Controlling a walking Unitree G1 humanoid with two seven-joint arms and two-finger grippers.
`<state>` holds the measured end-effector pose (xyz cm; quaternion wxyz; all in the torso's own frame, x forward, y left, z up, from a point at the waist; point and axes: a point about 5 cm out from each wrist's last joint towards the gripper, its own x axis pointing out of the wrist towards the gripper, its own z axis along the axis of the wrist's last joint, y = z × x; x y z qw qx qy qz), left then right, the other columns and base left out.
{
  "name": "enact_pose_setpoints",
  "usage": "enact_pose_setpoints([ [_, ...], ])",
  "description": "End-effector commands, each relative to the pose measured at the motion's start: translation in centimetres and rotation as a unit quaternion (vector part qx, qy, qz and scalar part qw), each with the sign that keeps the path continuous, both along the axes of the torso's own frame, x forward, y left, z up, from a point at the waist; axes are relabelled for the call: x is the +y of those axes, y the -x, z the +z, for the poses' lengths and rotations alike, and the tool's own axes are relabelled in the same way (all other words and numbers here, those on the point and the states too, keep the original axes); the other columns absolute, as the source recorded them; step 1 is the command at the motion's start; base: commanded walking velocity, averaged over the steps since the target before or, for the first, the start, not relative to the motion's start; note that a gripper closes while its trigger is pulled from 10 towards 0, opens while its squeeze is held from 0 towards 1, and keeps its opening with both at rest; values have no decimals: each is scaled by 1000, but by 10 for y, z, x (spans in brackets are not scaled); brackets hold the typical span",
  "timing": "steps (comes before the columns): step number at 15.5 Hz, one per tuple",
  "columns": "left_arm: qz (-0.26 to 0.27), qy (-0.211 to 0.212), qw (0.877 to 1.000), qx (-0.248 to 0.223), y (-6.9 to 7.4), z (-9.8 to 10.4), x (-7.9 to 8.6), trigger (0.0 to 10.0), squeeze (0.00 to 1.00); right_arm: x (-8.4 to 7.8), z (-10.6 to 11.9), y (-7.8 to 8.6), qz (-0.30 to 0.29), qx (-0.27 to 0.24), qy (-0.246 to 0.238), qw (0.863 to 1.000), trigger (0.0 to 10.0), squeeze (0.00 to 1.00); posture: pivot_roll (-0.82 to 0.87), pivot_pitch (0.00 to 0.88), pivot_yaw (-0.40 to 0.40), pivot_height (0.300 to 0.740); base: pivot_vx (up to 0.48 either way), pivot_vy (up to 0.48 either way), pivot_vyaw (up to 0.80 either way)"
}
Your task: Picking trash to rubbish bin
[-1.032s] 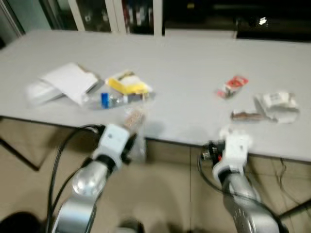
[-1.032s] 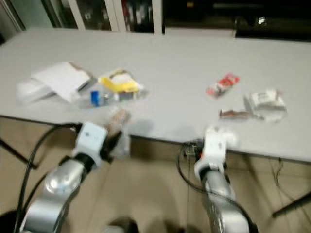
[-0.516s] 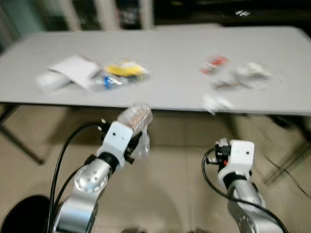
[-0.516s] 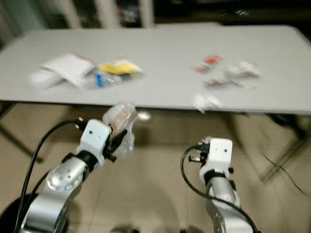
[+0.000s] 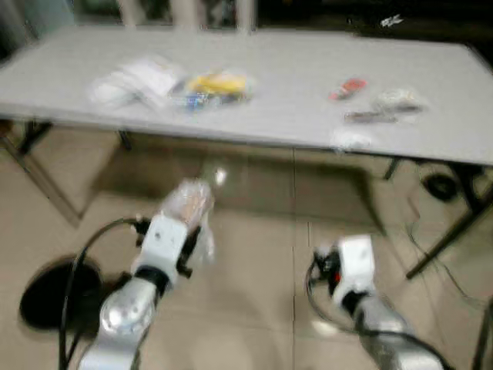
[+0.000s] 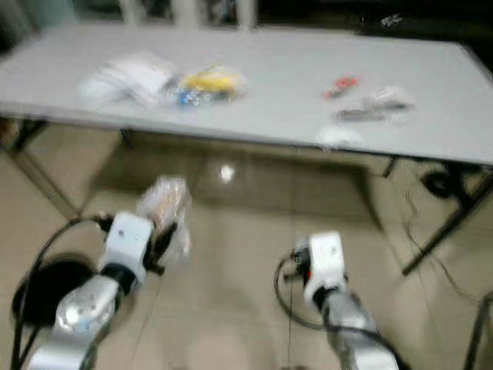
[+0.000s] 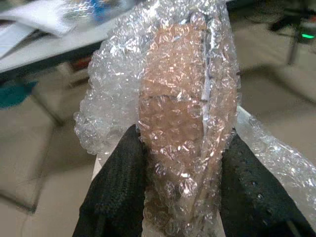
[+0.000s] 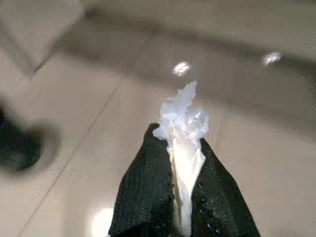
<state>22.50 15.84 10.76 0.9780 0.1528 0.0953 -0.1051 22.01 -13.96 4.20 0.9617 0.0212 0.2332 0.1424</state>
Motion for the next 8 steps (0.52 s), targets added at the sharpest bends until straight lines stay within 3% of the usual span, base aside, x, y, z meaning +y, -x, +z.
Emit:
enact_pose_setpoints([
  [1, 16, -12, 1000, 11, 3, -7, 7, 10000, 0, 6, 2, -3, 23, -6, -7, 1000, 10000, 0, 53, 73, 4, 740, 0, 0, 800],
  [8, -4, -14, 1000, 7, 0, -13, 4, 10000, 0, 10, -5, -12, 25, -18, -23, 999, 10000, 0, 48, 68, 27, 740, 0, 0, 800],
])
